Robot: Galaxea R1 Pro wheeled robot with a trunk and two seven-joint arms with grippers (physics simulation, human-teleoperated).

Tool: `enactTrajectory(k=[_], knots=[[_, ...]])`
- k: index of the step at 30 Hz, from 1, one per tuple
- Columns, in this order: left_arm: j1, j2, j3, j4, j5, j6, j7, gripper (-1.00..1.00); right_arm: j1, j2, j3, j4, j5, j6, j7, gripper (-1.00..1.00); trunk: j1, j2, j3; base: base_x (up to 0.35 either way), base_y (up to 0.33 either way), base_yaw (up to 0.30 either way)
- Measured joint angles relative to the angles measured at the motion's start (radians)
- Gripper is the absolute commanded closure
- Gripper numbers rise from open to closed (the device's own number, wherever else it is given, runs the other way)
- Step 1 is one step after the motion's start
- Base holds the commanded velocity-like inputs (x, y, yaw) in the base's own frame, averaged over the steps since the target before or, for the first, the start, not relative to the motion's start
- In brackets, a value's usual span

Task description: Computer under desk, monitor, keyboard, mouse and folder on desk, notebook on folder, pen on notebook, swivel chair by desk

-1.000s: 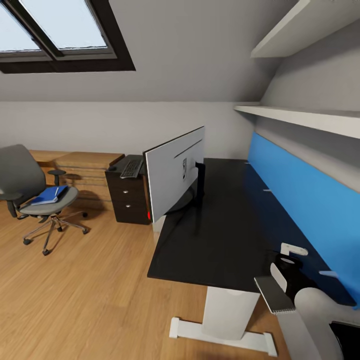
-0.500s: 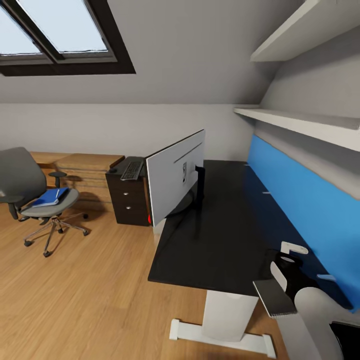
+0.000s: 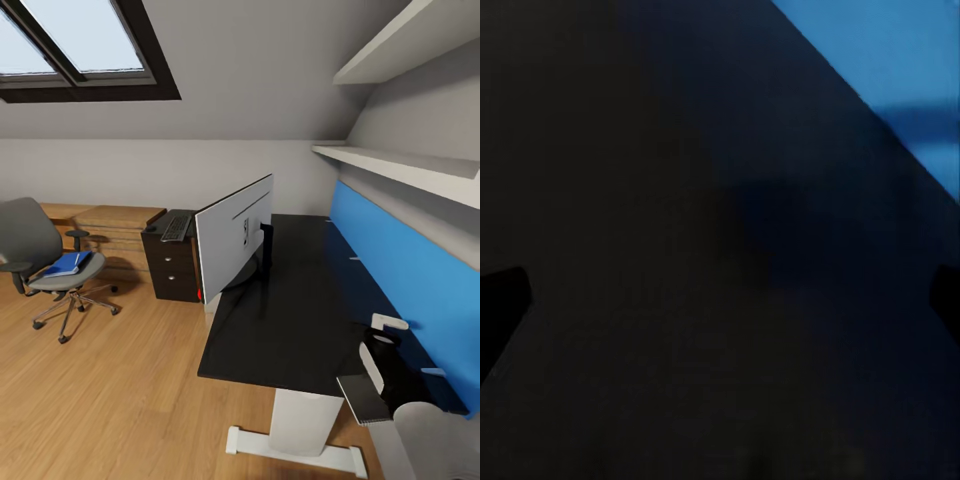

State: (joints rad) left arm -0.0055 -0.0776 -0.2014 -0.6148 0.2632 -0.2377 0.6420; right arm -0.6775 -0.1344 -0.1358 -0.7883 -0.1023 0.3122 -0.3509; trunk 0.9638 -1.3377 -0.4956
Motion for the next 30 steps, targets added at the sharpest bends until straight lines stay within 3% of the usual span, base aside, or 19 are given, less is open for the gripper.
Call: enactTrajectory(k=[1, 2, 3, 4, 6, 8, 11, 19, 30], knots=[[0.000, 0.000, 0.000, 0.000, 0.000, 0.000, 0.000, -1.00, 0.026, 0.006, 0.000, -0.053, 0.000, 0.025, 0.000, -1.00, 0.000, 0.000, 0.000, 0.000, 0.000, 0.000], [0.000, 0.001, 0.002, 0.000, 0.000, -0.001, 0.000, -1.00, 0.144, 0.041, 0.002, -0.273, -0.002, 0.104, 0.000, -1.00, 0.000, 0.000, 0.000, 0.000, 0.000, 0.000], [0.000, 0.002, 0.002, 0.000, -0.001, -0.001, 0.000, -1.00, 0.203, 0.065, 0.003, -0.376, -0.002, 0.125, 0.000, -1.00, 0.000, 0.000, 0.000, 0.000, 0.000, 0.000], [0.000, 0.003, 0.002, 0.000, -0.001, -0.001, 0.000, -1.00, 0.228, 0.078, 0.003, -0.419, -0.001, 0.133, 0.000, -1.00, 0.000, 0.000, 0.000, 0.000, 0.000, 0.000], [0.000, 0.004, 0.002, 0.000, -0.001, -0.002, 0.000, -1.00, 0.324, 0.136, 0.006, -0.583, 0.003, 0.168, -0.003, -1.00, 0.000, 0.000, 0.000, 0.000, 0.000, 0.000], [0.000, 0.004, 0.002, 0.000, -0.001, -0.003, 0.001, -1.00, 0.367, 0.162, 0.013, -0.650, 0.005, 0.195, -0.003, -1.00, 0.000, 0.000, 0.000, 0.000, 0.000, 0.000], [0.000, 0.005, 0.002, 0.000, -0.001, -0.003, 0.001, -1.00, 0.390, 0.175, 0.038, -0.686, 0.005, 0.212, -0.002, -1.00, 0.000, 0.000, 0.000, 0.000, 0.000, 0.000], [0.000, 0.006, 0.003, 0.000, -0.001, -0.002, 0.001, -1.00, 0.397, 0.181, 0.063, -0.708, 0.000, 0.216, -0.001, -1.00, 0.000, 0.000, 0.000, 0.000, 0.000, 0.000], [0.000, 0.006, 0.004, 0.000, -0.001, -0.003, 0.000, -1.00, 0.398, 0.181, 0.070, -0.706, -0.001, 0.210, -0.002, -1.00, 0.000, 0.000, 0.000, -0.061, 0.055, -0.064]])
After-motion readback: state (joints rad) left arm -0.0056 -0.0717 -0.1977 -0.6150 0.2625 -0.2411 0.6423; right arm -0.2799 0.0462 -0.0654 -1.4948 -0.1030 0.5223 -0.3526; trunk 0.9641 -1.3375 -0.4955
